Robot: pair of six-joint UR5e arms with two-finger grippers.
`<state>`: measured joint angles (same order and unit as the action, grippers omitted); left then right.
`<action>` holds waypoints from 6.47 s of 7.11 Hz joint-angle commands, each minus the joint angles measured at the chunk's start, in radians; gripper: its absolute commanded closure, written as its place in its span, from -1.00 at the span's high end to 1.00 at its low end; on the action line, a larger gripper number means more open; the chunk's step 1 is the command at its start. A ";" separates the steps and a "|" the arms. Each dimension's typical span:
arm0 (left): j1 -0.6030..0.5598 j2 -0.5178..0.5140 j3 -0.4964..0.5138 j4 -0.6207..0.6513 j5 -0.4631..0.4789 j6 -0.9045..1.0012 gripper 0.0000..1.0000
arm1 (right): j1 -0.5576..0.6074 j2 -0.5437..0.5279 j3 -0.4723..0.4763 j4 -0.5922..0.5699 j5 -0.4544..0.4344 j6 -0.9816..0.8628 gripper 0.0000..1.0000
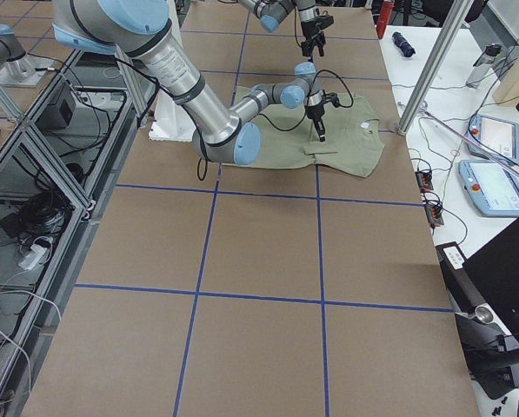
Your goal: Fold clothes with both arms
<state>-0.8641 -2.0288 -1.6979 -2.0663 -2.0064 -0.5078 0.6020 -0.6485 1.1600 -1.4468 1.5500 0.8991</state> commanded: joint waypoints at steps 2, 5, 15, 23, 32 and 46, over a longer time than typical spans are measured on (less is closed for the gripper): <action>0.000 -0.001 -0.006 0.000 0.000 -0.003 1.00 | 0.050 -0.145 0.174 -0.083 0.005 -0.136 -1.00; 0.002 -0.001 -0.006 0.000 0.002 -0.004 1.00 | 0.070 -0.178 0.181 -0.067 0.001 -0.201 -1.00; 0.060 0.118 -0.191 0.003 0.014 -0.368 1.00 | 0.151 -0.459 0.593 0.140 0.307 0.054 1.00; 0.689 0.528 -0.323 -0.313 0.547 -1.127 0.62 | -0.418 -1.017 1.012 0.451 -0.208 0.833 0.92; 0.728 0.470 -0.247 -0.308 0.552 -1.141 0.36 | -0.416 -1.016 1.011 0.451 -0.225 0.833 0.96; 0.691 0.429 -0.393 -0.316 0.552 -1.181 -1.00 | -0.622 -0.945 0.962 0.137 -0.367 1.219 0.42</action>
<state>-0.1730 -1.5964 -2.0908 -2.3822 -1.4529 -1.6837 -0.0089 -1.5955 2.1286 -1.2786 1.1942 2.1174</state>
